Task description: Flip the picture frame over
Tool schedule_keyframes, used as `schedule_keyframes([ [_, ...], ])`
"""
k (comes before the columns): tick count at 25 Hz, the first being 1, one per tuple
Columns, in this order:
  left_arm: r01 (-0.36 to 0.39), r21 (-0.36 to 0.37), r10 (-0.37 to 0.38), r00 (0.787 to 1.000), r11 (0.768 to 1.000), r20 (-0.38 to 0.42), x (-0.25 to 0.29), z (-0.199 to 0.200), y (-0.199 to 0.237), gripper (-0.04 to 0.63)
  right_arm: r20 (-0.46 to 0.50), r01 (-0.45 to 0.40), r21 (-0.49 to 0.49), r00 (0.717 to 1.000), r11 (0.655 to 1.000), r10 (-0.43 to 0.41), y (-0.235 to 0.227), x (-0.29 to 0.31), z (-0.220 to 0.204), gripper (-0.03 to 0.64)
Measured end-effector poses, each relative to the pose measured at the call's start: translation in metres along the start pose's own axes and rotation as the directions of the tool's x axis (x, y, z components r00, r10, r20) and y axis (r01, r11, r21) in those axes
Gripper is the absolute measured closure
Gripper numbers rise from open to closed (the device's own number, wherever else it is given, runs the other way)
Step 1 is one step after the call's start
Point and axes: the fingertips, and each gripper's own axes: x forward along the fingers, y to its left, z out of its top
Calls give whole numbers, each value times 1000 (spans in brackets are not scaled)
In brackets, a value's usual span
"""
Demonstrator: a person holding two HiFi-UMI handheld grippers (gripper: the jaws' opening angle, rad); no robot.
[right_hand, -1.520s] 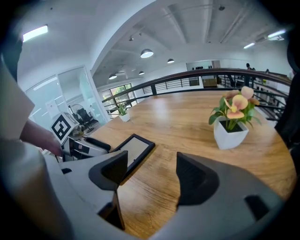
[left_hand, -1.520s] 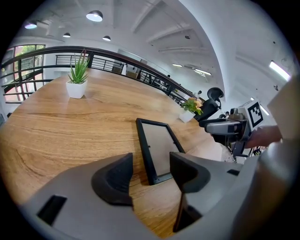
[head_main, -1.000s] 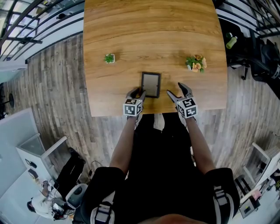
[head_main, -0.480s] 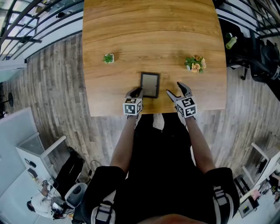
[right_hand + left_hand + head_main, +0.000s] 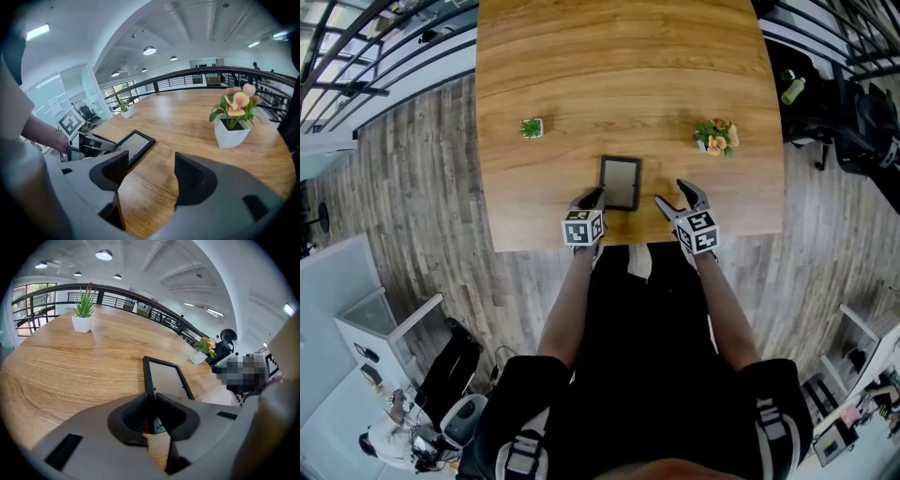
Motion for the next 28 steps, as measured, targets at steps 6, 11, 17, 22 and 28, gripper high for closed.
schedule_keyframes([
  [6, -10, -52, 10, 1000, 999, -5, 0, -1, 4, 532, 10, -13, 7, 1000, 1000, 13, 10, 2, 3, 298],
  [11, 7, -105, -6, 1000, 994, 13, -3, 1, 2, 535, 12, -22, 11, 1000, 1000, 22, 17, 1, 1, 299],
  [17, 45, -152, -40, 998, 987, 39, -5, 5, -5, 534, 35, -63, 12, 997, 998, 62, 30, 1, 3, 298],
  [22, 73, -148, -65, 996, 986, 55, -13, 6, -11, 534, 39, -114, 39, 993, 993, 113, 45, 5, 1, 299],
  [28, 82, -168, -69, 994, 982, 84, -24, 10, -10, 534, 42, -157, 84, 987, 984, 154, 59, 15, -7, 313],
])
